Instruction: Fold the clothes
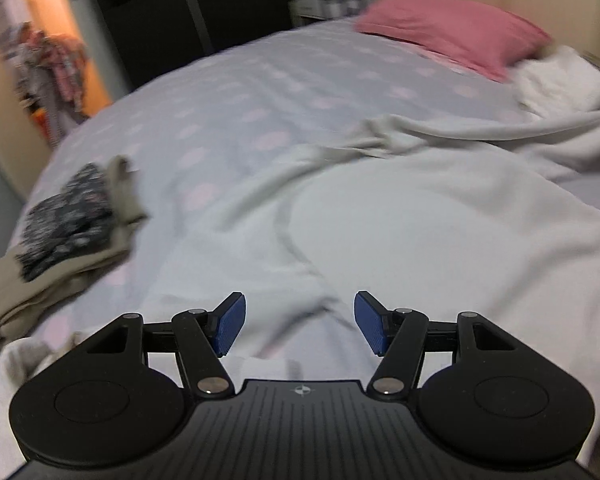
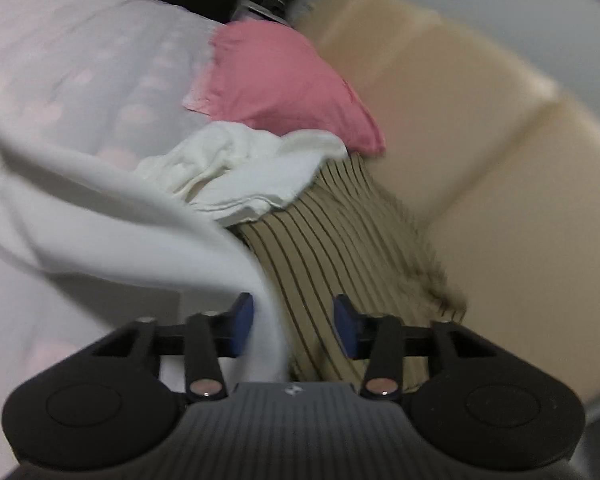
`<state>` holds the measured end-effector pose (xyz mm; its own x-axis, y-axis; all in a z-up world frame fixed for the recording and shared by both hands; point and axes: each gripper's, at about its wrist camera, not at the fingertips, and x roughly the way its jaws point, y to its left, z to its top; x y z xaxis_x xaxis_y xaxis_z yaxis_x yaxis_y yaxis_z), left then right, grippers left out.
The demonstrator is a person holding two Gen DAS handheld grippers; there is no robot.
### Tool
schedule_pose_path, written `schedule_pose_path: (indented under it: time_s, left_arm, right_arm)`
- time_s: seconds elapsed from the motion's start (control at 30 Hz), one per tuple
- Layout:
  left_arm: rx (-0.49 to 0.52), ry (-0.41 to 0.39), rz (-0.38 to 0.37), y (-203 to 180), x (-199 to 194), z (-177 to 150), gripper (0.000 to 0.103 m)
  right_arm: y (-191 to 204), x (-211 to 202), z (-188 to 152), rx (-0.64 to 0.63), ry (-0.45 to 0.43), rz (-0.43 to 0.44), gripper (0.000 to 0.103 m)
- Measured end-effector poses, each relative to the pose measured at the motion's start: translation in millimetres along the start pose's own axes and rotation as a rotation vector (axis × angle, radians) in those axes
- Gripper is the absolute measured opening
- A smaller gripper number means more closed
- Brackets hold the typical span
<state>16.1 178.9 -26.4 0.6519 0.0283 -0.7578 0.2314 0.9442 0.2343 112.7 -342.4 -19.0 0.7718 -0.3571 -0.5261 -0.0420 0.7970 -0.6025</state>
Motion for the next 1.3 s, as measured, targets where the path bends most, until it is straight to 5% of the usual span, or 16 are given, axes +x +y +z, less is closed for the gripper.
schedule_pose_path:
  time_s: [0.13, 0.27, 0.43, 0.57, 0.8, 1.03, 1.3]
  left_arm:
    - [0.134, 0.003, -0.056, -63.1, -17.2, -29.2, 0.061]
    - [0.268, 0.006, -0.113, -126.3, -34.5, -58.4, 0.061]
    - [0.363, -0.040, -0.144, -197.1, -54.2, -117.1, 0.063]
    - [0.533, -0.076, -0.084, -247.8, -64.9, -172.5, 0.063]
    - [0.689, -0.195, 0.132, -276.9, -46.3, -216.6, 0.071]
    - [0.570, -0.161, 0.229, -253.7, -27.2, -207.6, 0.071]
    - [0.440, -0.165, 0.165, -236.2, -44.1, -197.2, 0.052]
  right_arm:
    - [50.9, -41.3, -10.7, -0.230, -0.157, 0.344, 0.056]
    - [118.6, -101.4, -32.9, -0.531, -0.200, 0.691, 0.058]
    - [171.9, -168.1, -87.7, -0.835, -0.243, 0.859, 0.065]
    - [196.6, -184.6, -141.2, -1.006, -0.316, 0.795, 0.066]
    - [223.8, -166.5, -177.5, -1.073, -0.330, 0.646, 0.066]
    - [214.0, -155.5, -171.1, -1.012, -0.311, 0.610, 0.066]
    - [207.5, -144.1, -156.5, -0.892, -0.289, 0.589, 0.064]
